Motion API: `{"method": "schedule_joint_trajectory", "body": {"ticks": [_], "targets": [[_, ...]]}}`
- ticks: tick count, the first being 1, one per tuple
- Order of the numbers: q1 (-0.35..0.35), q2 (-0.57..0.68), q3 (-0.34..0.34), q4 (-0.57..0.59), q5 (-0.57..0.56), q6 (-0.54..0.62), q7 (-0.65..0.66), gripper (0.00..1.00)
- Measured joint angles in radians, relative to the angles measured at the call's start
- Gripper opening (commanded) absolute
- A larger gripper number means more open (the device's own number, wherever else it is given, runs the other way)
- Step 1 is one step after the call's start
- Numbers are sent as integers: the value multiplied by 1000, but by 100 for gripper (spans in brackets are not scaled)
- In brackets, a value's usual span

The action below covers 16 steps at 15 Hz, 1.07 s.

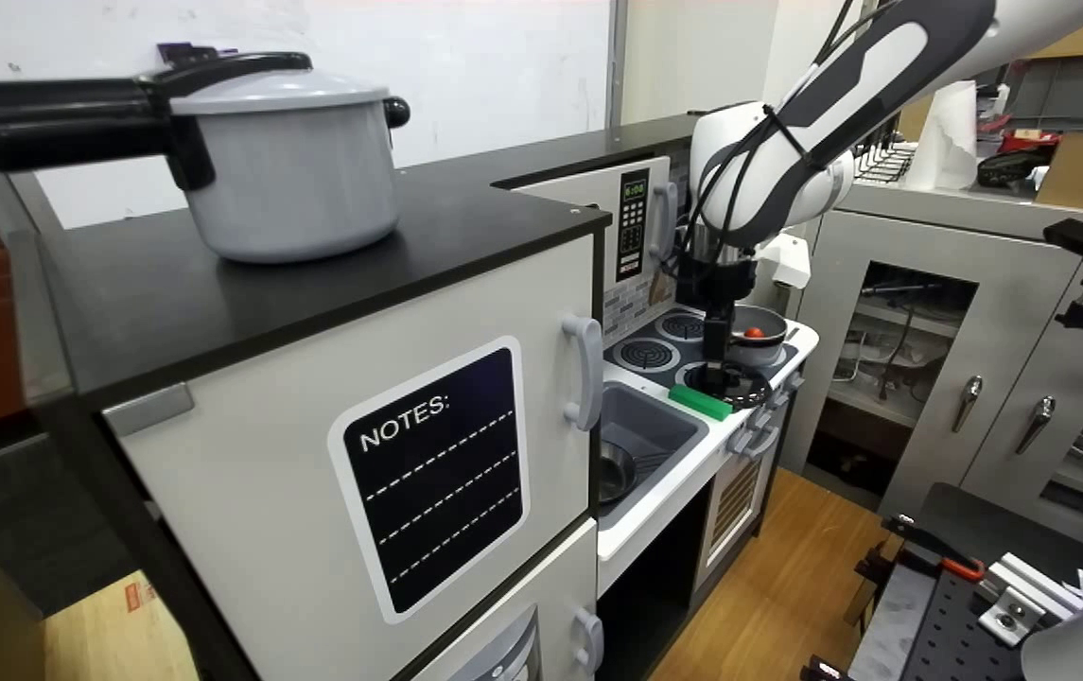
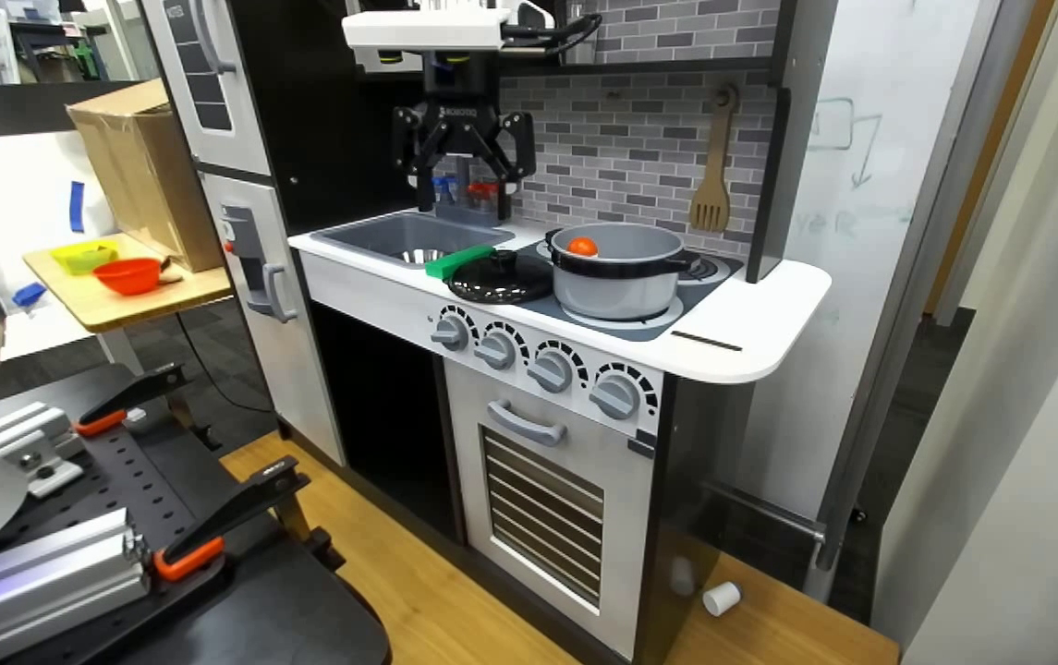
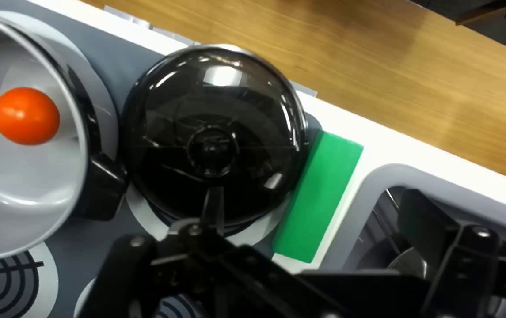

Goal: Pick up and put down the green block then put the salt cellar inside the pot and the green block in the sink

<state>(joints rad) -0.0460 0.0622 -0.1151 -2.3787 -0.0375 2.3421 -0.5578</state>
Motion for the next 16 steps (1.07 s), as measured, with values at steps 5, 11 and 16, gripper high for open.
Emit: {"method": "schedule_joint_trajectory", "body": {"ticks": [5, 11, 16], "targets": [[-1, 61, 16, 63, -2, 8, -29, 100], [-2, 71, 44, 73, 10, 8, -33, 100], [-6, 71, 47, 72, 27, 7, -47, 100]]}}
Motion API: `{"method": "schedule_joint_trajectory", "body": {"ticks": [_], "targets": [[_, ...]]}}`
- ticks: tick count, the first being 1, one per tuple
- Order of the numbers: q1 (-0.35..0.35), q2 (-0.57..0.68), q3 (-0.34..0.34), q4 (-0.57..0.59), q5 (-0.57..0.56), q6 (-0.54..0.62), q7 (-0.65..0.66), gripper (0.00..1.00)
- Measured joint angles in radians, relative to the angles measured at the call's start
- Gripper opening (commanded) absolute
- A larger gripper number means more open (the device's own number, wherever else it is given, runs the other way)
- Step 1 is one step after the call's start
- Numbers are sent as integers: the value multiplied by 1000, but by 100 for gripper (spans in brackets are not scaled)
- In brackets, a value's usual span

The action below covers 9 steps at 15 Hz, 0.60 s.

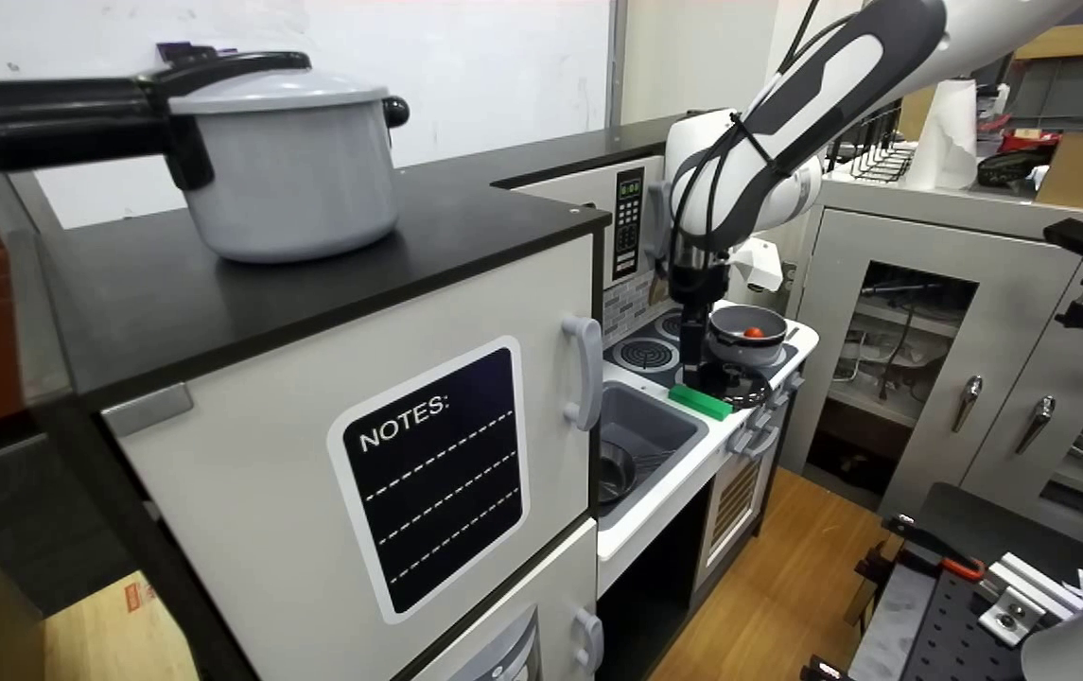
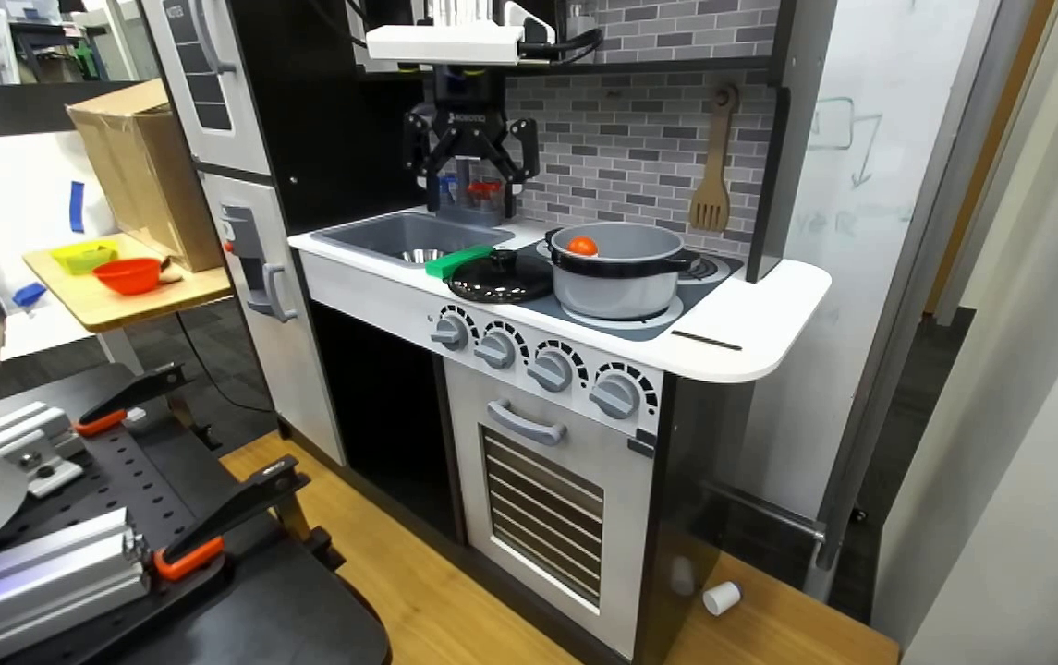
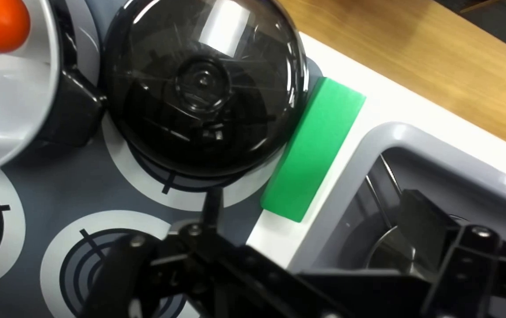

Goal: Pick up and put down the green block then put the salt cellar inside the pot and the green block in the sink

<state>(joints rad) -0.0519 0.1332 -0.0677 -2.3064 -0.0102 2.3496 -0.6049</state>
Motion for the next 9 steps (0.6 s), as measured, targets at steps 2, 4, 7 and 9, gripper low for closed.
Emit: {"method": "schedule_joint_trajectory", "body": {"ticks": [2, 4, 7, 9], "targets": [[0, -1, 0, -2, 2, 0, -3, 100], [0, -5, 1, -6, 9, 0, -6, 100], [0, -24, 2, -29, 20, 0, -7, 100], [-1, -43, 2, -57, 21, 0, -7, 100]]}}
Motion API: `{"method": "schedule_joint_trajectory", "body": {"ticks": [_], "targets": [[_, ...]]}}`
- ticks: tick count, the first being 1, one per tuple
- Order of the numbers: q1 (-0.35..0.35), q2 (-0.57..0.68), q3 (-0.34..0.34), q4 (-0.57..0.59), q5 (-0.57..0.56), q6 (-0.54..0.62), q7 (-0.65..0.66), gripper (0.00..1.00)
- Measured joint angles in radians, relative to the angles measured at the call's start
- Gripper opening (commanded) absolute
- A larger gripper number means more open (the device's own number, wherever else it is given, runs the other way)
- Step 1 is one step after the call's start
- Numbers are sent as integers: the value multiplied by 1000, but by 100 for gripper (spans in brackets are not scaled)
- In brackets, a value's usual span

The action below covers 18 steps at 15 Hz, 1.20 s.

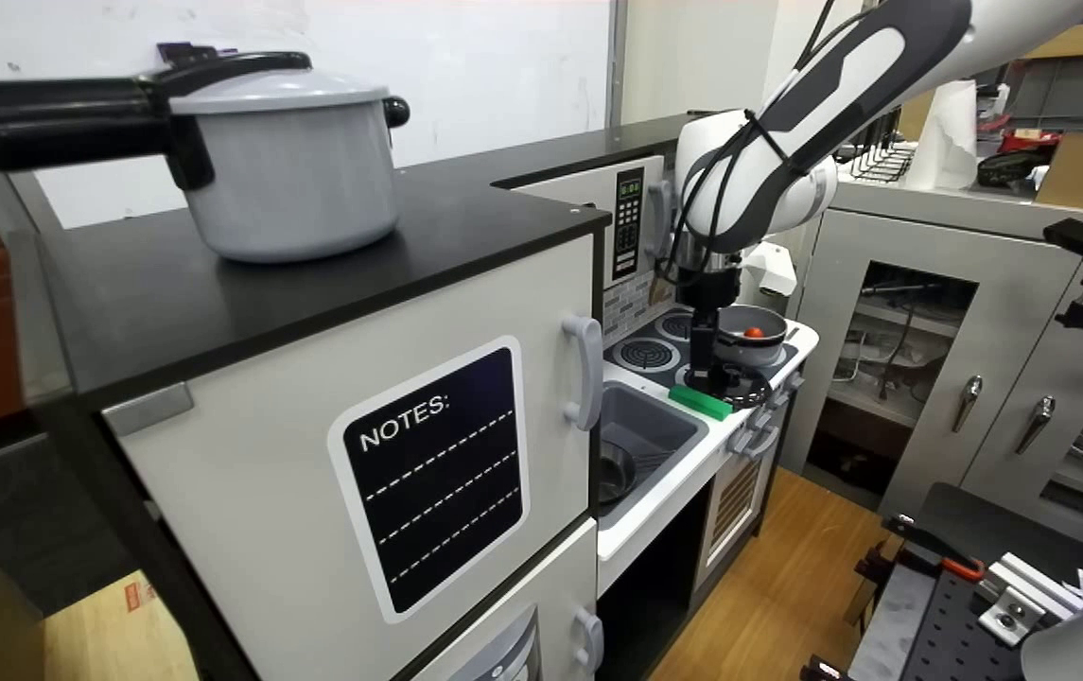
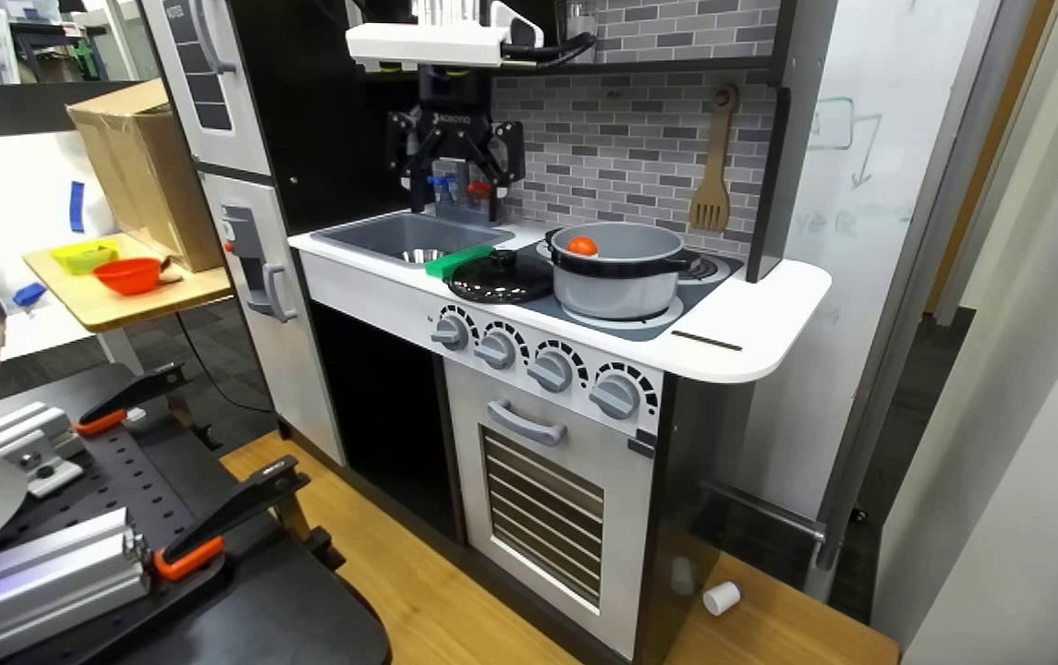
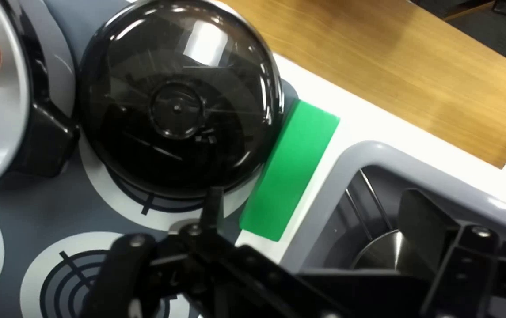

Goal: Pick up and put down the green block then put the salt cellar inside the pot and the green block in the sink

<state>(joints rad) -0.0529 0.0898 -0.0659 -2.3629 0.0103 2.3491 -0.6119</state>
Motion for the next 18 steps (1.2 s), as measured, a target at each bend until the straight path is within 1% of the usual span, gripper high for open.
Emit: {"method": "schedule_joint_trajectory", "body": {"ticks": [6, 18], "targets": [[-2, -38, 0, -73, 0, 0, 0, 100], [1, -36, 10, -69, 2, 9, -19, 100]]}}
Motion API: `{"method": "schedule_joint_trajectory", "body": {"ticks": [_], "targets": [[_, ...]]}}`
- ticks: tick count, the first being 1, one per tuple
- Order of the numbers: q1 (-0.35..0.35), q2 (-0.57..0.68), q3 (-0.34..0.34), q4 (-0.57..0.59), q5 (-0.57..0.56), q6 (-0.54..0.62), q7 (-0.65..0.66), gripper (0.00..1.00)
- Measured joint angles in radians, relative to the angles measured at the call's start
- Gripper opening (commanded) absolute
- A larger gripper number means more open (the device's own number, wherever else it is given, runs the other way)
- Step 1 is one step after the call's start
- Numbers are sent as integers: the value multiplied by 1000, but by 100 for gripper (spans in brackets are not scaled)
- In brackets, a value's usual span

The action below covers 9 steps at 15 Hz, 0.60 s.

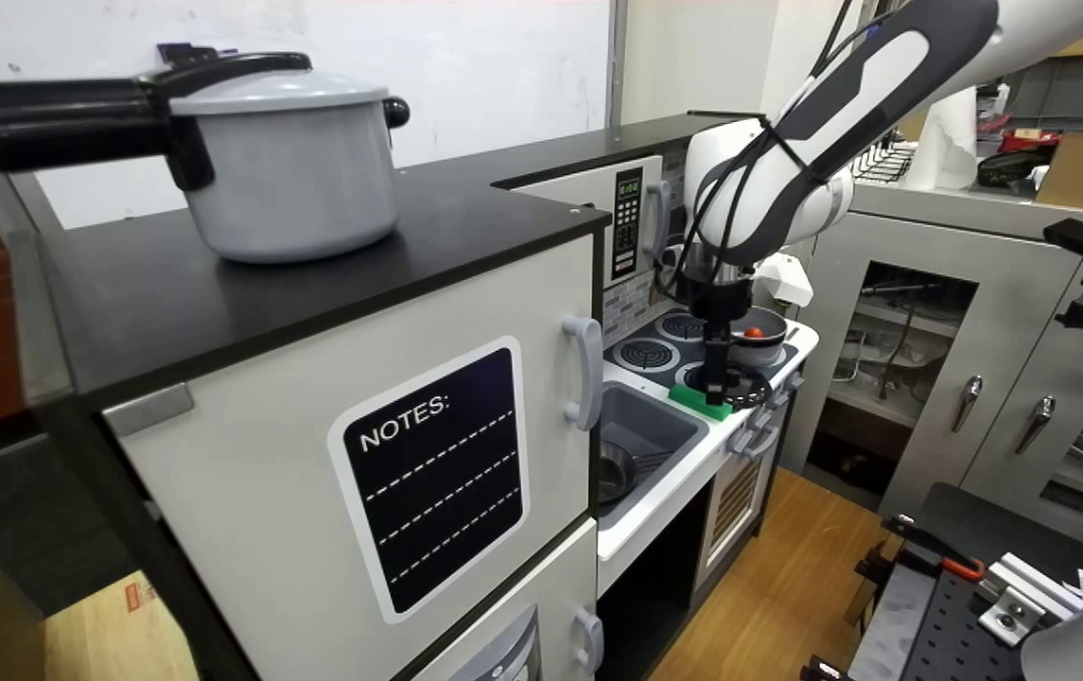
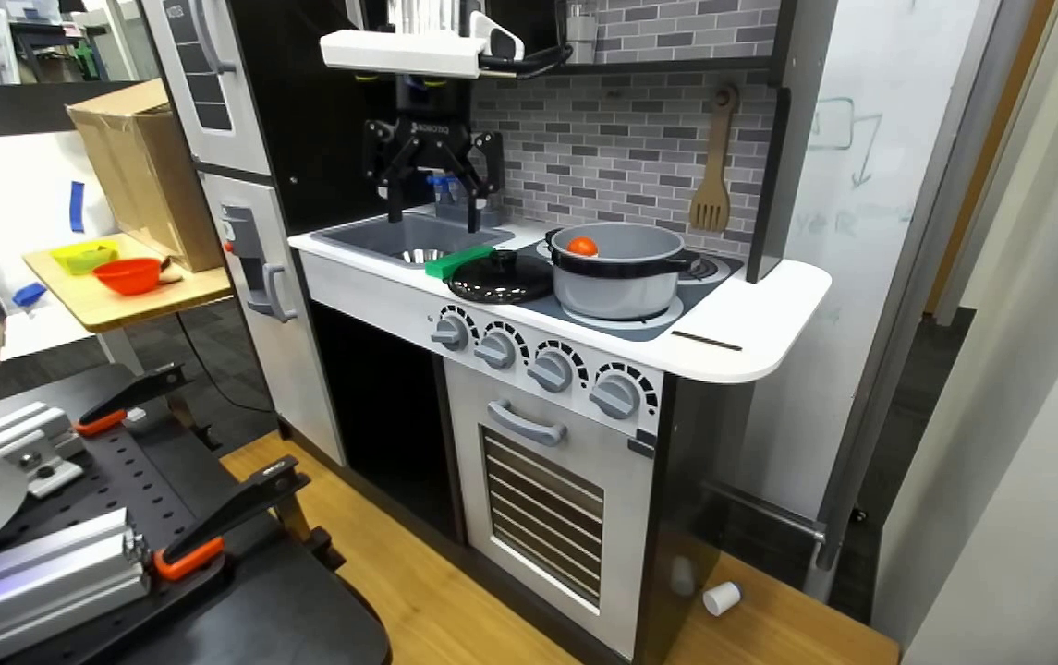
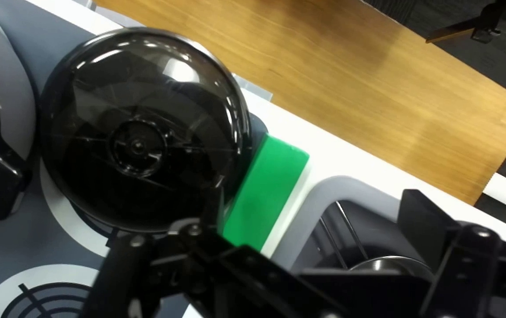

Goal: Pick up and put down the green block then put the salt cellar inside the pot and the green block in the sink

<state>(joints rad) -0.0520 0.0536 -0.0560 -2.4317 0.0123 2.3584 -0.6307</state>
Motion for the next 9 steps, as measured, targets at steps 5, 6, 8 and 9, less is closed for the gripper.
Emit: {"method": "schedule_joint_trajectory", "body": {"ticks": [5, 6, 8, 9], "targets": [[-7, 31, -2, 24, 2, 0, -34, 100], [-8, 39, -2, 28, 2, 0, -40, 100], [-10, 40, -2, 29, 2, 0, -50, 100], [-10, 40, -3, 29, 2, 0, -55, 100]]}}
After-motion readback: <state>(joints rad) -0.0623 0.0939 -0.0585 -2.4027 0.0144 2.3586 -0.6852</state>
